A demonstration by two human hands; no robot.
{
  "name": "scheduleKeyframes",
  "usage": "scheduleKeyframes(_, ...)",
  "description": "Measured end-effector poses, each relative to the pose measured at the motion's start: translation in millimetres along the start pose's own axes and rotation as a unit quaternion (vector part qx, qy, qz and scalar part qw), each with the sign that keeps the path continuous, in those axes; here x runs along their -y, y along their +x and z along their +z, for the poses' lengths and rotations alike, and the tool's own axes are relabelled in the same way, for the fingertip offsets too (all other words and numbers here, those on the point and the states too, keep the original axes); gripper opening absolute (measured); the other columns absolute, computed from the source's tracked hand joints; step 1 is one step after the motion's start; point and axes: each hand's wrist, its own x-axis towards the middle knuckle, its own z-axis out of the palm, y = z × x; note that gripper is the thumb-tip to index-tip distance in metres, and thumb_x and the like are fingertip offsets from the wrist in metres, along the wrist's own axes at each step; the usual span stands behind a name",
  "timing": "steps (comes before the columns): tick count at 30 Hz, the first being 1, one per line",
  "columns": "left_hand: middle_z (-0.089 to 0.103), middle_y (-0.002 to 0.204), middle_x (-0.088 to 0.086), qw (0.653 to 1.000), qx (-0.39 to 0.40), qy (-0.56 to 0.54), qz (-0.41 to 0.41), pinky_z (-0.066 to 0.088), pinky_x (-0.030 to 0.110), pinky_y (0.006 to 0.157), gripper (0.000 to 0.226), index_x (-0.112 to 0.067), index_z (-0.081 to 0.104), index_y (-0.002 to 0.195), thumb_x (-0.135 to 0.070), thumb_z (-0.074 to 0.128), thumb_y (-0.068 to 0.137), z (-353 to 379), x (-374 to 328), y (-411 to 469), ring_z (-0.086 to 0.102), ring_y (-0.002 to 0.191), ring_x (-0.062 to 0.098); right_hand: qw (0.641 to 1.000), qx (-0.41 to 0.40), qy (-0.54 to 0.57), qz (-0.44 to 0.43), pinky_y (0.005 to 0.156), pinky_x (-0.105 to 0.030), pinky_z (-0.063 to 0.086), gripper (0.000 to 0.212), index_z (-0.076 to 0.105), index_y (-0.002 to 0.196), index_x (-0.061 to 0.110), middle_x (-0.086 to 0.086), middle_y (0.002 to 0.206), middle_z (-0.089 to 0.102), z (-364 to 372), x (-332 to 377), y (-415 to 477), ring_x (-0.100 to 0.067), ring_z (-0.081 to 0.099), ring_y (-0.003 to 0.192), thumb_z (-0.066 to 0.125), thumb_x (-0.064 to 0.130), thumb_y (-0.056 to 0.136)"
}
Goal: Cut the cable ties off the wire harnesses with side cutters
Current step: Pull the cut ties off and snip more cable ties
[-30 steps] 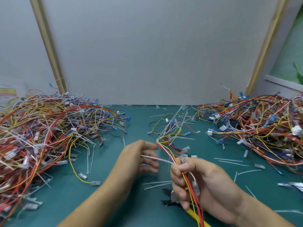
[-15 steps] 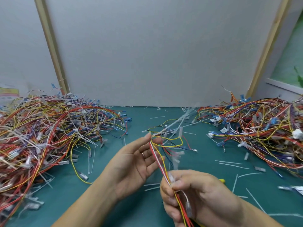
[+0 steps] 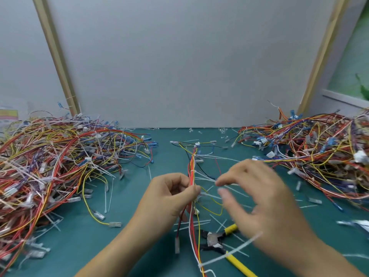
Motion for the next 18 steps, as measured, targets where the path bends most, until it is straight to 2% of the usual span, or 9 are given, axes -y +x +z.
scheduleKeyframes(2, 0.055, 0.056, 0.006, 1.000, 0.023, -0.009, 0.009, 0.044, 0.018, 0.046, 0.023, -0.015, 0.065, 0.064, -0.012, 0.070, 0.087, 3, 0, -2, 0.053, 0.055, 0.022, 0.995, 0.084, -0.044, 0.011, 0.079, -0.034, 0.045, 0.015, 0.066, 0.096, 0.031, 0.017, 0.090, 0.059, 7, 0, -3, -0.010, 0.057, 0.086, 0.057, 0.040, 0.089)
scheduleKeyframes(5, 0.055, 0.056, 0.002, 0.998, 0.056, -0.016, 0.017, 0.043, 0.016, 0.048, 0.020, -0.004, 0.064, 0.072, -0.014, 0.075, 0.086, 6, -1, -4, 0.051, 0.050, 0.013, 0.988, 0.145, -0.005, 0.045, 0.074, -0.033, 0.045, 0.009, 0.056, 0.089, 0.033, 0.016, 0.081, 0.057, 11, -1, -7, -0.006, 0.051, 0.076, 0.053, 0.041, 0.094)
scheduleKeyframes(8, 0.056, 0.059, 0.005, 0.996, 0.076, -0.033, -0.013, 0.047, 0.020, 0.049, 0.023, 0.001, 0.063, 0.074, -0.014, 0.080, 0.080, 5, -1, -5, 0.054, 0.050, 0.013, 0.982, 0.160, 0.049, 0.090, 0.066, -0.033, 0.041, 0.017, 0.042, 0.085, 0.032, 0.015, 0.075, 0.049, 13, 0, -10, -0.010, 0.045, 0.072, 0.051, 0.039, 0.097)
scheduleKeyframes(11, 0.056, 0.061, 0.005, 0.995, 0.087, -0.038, -0.035, 0.049, 0.020, 0.051, 0.024, 0.001, 0.063, 0.072, -0.017, 0.079, 0.073, 6, -3, -6, 0.055, 0.052, 0.013, 0.979, 0.170, 0.064, 0.096, 0.063, -0.026, 0.034, 0.021, 0.035, 0.082, 0.033, 0.016, 0.076, 0.047, 12, 5, -11, -0.013, 0.045, 0.074, 0.046, 0.039, 0.099)
scheduleKeyframes(14, 0.057, 0.062, 0.006, 0.993, 0.095, -0.052, -0.052, 0.050, 0.022, 0.051, 0.027, 0.003, 0.063, 0.073, -0.020, 0.076, 0.071, 5, -4, -6, 0.057, 0.055, 0.015, 0.968, 0.186, 0.114, 0.120, 0.059, -0.025, 0.031, 0.021, 0.036, 0.081, 0.032, 0.024, 0.076, 0.051, 9, 6, -10, -0.009, 0.044, 0.068, 0.043, 0.041, 0.099)
scheduleKeyframes(18, 0.055, 0.066, 0.005, 0.989, 0.109, -0.071, -0.072, 0.050, 0.021, 0.052, 0.033, 0.005, 0.064, 0.078, -0.025, 0.075, 0.072, 5, -7, -6, 0.056, 0.059, 0.013, 0.965, 0.151, 0.159, 0.145, 0.051, -0.024, 0.025, 0.023, 0.040, 0.078, 0.029, 0.013, 0.054, 0.048, 7, 6, -9, -0.010, 0.040, 0.051, 0.044, 0.044, 0.095)
